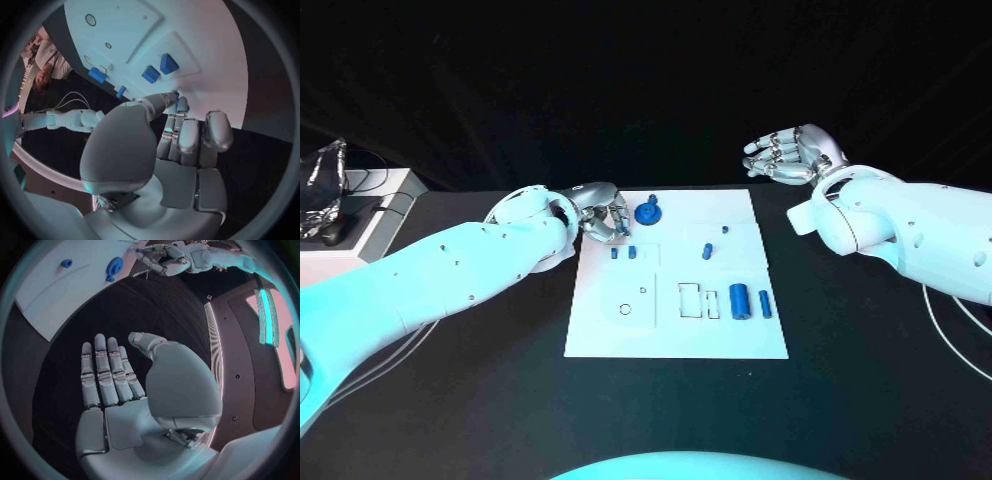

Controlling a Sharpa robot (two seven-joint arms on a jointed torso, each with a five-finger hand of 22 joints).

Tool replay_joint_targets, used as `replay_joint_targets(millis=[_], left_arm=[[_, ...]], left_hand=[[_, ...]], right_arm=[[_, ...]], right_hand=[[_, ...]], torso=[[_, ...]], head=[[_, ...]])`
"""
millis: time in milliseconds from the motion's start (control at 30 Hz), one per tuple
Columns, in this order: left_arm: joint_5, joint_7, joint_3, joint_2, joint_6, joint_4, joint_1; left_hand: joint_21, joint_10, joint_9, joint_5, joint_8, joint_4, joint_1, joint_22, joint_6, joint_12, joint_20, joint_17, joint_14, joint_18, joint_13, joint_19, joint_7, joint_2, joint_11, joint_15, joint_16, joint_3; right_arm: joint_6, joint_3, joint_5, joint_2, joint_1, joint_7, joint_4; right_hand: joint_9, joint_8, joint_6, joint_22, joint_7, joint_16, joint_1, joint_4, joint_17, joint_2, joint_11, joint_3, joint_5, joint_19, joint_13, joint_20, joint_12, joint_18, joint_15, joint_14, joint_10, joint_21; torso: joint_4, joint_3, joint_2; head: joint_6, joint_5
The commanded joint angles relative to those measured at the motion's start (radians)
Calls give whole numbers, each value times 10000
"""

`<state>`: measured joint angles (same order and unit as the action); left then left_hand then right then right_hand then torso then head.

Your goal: Assemble the parts on the task board

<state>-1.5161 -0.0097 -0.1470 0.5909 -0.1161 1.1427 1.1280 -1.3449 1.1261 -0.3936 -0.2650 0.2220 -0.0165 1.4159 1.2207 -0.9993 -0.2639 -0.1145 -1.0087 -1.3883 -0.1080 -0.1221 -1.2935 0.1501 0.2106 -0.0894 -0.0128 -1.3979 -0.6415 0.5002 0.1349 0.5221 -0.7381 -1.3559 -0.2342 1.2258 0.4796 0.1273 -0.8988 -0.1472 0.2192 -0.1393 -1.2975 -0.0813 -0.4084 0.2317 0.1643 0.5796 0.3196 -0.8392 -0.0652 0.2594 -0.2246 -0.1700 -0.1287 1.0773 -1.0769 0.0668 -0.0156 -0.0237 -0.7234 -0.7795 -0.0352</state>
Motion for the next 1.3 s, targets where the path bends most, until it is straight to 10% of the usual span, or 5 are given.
replay_joint_targets(millis=[33, 1300], left_arm=[[-81, 60, -3, -60, 14, -76, -22], [-19, -130, 12, -170, 237, -98, -64]], left_hand=[[-34, 21, 14, 62, -67, 66, -86, -4, -4, 30, 5, 0, -45, 165, 10, -14, 73, -24, -20, -47, -35, 11], [21, 31, 37, 86, -127, 92, -176, -84, 14, 172, -22, 165, 28, 144, 16, 66, 93, 25, -46, -71, 20, 27]], right_arm=[[-96, -6, 69, 15, 1, -143, 6], [-110, -6, 70, 32, 1, -125, 4]], right_hand=[[-9, -63, -5, 17, 81, 61, 57, 16, -3, 58, -9, 0, -6, -52, 11, 18, 44, -160, -4, -12, 85, 11], [-20, -72, -10, 66, 82, 80, 61, 30, -1, 65, -8, 3, -6, -58, 10, 22, 56, -161, -7, -19, 85, -2]], torso=[[6, 0, -1], [6, -14, 3]], head=[[-25, -7], [-80, 19]])
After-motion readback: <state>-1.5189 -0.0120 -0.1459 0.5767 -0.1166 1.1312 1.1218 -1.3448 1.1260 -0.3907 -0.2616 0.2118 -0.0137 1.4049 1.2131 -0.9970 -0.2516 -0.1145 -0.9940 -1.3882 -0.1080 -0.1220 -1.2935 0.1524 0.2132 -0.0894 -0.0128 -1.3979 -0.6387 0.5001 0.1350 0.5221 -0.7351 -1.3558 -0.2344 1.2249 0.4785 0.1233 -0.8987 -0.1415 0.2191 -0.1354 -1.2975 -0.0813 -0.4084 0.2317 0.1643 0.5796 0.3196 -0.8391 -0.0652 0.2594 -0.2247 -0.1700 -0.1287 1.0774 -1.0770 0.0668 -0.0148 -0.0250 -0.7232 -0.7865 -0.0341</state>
